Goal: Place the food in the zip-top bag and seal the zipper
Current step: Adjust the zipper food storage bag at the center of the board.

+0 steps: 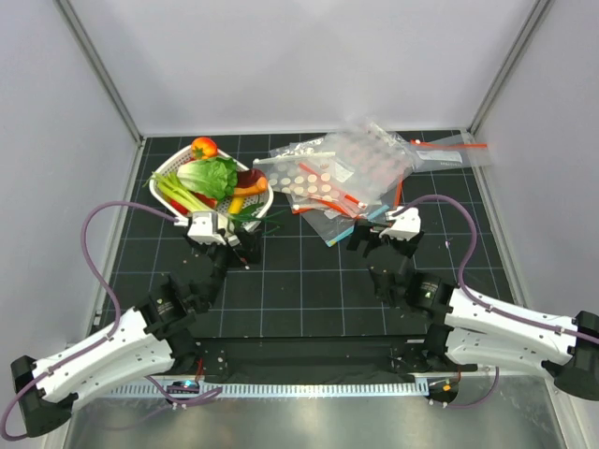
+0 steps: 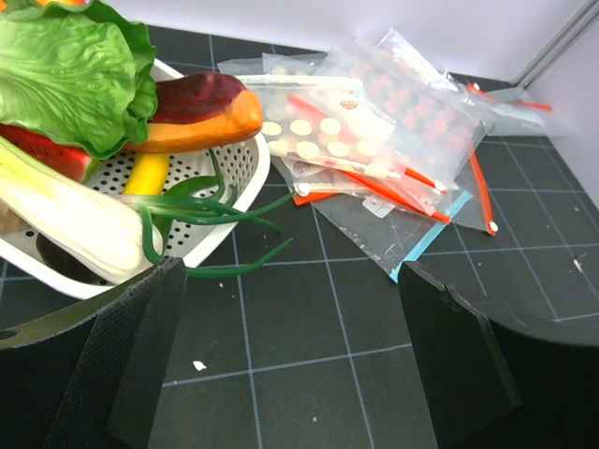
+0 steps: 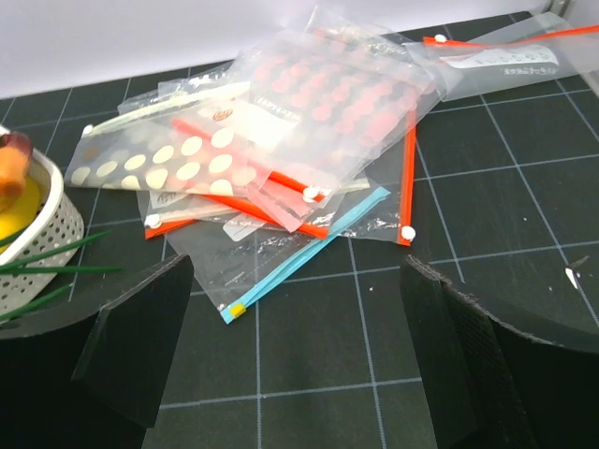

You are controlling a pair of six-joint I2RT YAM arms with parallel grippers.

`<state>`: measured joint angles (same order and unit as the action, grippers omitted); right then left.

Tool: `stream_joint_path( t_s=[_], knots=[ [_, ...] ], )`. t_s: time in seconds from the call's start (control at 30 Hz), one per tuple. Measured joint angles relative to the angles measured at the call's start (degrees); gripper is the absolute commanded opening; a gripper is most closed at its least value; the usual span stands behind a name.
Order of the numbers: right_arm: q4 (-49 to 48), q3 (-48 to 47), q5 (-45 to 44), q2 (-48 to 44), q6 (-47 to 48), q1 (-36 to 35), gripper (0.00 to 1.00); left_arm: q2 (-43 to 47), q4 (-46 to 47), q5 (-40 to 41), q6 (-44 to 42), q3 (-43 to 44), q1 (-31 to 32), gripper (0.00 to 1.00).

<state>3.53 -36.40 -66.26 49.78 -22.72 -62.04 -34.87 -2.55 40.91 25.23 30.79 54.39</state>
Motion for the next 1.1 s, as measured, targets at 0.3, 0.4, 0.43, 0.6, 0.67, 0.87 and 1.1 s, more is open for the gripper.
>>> stream_joint_path(
  t_s=[0.3, 0.4, 0.43, 0.6, 0.67, 0.87, 1.1],
  knots=[
    [1.29, -2.19, 14.62, 5.20, 3.04, 4.63, 0.85, -1.33, -0.50, -0.20, -0.24, 0.33, 0.00, 1.00],
    [0.98, -4.26, 24.90, 10.40, 1.95, 12.17, 0.84, -1.03, -0.63, -0.20, -0.24, 0.63, 0.02, 1.00],
    [0.76, -5.27, 29.59, 12.74, 1.11, 16.04, 0.84, -0.87, -0.68, -0.20, -0.24, 0.70, 0.02, 1.00],
    [-2.05, -11.93, 46.77, 26.64, -2.58, 29.99, 0.82, -0.17, -0.72, -0.24, -0.24, 0.72, 0.02, 1.00],
    [-2.84, -15.80, 51.47, 32.98, -3.76, 32.06, 0.82, -0.04, -0.72, -0.24, -0.24, 0.72, 0.02, 1.00],
    [-4.44, -28.20, 58.58, 48.17, -5.81, 35.17, 0.80, 0.07, -0.76, -0.39, -0.22, 0.74, 0.02, 1.00],
    [-5.27, -41.51, 59.91, 61.02, -6.82, 38.03, 0.71, 0.15, -0.90, -0.09, -0.22, 0.81, 0.02, 1.00]
  ],
)
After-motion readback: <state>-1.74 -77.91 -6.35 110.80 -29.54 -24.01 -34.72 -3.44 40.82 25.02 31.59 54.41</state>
